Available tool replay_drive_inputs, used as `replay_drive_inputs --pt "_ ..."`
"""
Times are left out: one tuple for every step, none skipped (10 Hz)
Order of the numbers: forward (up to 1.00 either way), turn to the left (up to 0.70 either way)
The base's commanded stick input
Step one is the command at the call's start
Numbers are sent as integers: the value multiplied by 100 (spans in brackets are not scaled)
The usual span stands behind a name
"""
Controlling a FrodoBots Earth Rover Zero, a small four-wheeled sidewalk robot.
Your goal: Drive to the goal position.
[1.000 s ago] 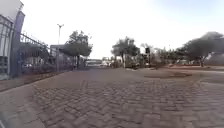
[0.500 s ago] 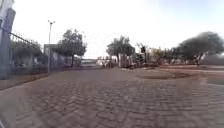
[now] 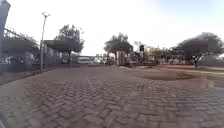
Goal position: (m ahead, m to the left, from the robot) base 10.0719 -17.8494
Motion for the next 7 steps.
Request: replay_drive_inputs --pt "100 -27" --pt "100 -27" --pt "100 -27" --pt "100 0" --pt "100 0" --pt "100 -13" --pt "100 -26"
